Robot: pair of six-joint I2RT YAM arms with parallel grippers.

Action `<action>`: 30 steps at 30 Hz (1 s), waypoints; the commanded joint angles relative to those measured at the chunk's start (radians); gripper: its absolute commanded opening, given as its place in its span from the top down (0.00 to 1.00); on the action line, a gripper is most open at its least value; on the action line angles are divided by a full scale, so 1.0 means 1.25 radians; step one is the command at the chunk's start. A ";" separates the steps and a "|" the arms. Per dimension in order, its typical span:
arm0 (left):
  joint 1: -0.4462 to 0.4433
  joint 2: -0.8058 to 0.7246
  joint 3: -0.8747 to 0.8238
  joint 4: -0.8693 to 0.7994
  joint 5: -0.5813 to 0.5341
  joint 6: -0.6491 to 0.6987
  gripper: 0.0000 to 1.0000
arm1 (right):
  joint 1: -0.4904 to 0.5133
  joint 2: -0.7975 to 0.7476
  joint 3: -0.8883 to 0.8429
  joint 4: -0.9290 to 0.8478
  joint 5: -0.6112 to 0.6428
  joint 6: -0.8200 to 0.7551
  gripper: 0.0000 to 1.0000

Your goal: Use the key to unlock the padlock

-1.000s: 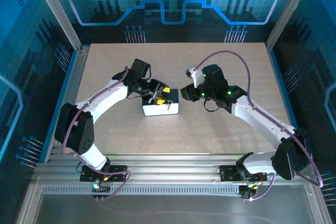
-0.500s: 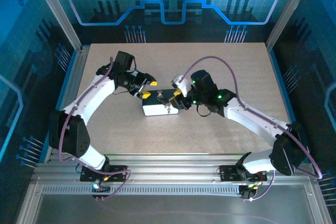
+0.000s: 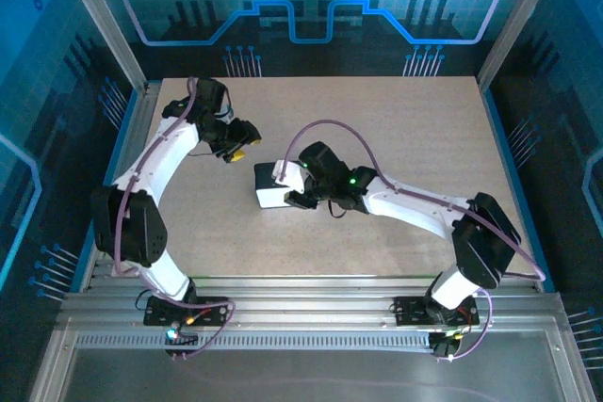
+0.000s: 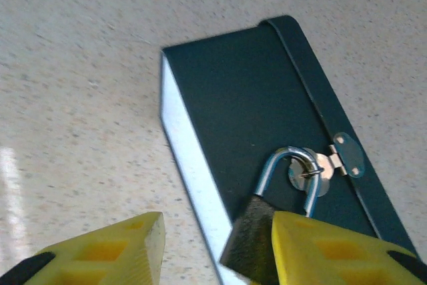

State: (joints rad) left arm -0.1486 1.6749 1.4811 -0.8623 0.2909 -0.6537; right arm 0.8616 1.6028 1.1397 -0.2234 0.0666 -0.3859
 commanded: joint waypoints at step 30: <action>-0.054 0.088 0.009 0.001 0.012 0.103 0.51 | -0.233 0.040 0.118 -0.069 -0.301 0.258 0.93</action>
State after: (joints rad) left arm -0.2127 1.7683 1.4673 -0.8524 0.2848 -0.5488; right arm 0.5930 1.6600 1.2350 -0.2543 -0.1570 -0.1730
